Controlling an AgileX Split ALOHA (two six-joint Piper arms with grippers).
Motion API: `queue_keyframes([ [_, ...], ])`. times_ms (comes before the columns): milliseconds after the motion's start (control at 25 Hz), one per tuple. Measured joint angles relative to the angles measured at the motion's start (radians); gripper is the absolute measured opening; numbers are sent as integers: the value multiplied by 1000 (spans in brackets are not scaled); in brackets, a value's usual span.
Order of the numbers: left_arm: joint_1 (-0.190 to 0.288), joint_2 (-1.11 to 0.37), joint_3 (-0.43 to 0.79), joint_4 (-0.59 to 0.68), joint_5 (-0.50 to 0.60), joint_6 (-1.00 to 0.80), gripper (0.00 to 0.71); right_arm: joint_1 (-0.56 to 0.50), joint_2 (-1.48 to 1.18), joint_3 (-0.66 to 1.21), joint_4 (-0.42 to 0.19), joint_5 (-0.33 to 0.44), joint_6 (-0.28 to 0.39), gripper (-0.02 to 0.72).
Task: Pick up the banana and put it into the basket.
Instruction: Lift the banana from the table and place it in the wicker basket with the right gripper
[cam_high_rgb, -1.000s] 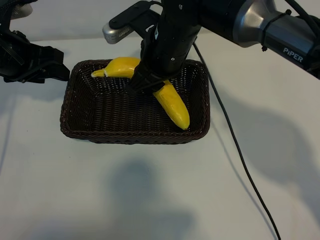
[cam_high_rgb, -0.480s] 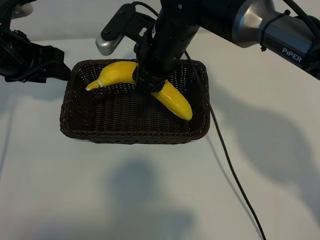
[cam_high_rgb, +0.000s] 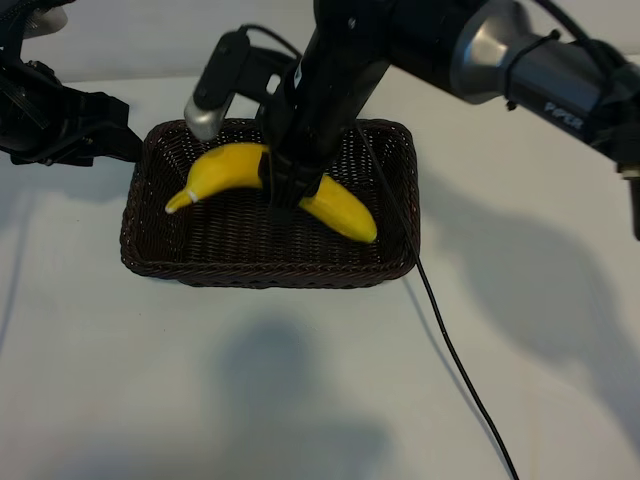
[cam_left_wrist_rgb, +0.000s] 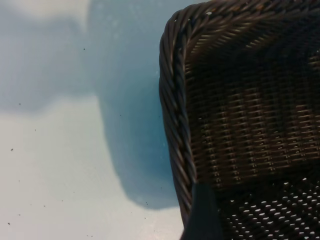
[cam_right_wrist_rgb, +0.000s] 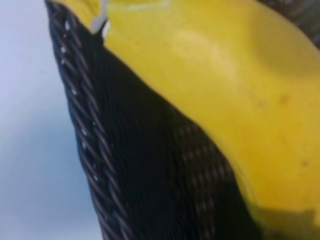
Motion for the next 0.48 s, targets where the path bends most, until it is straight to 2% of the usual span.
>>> queue_keyframes([
  [480, 0, 0, 0, 0, 0, 4, 589, 1, 23, 0, 24, -39, -61, 411],
])
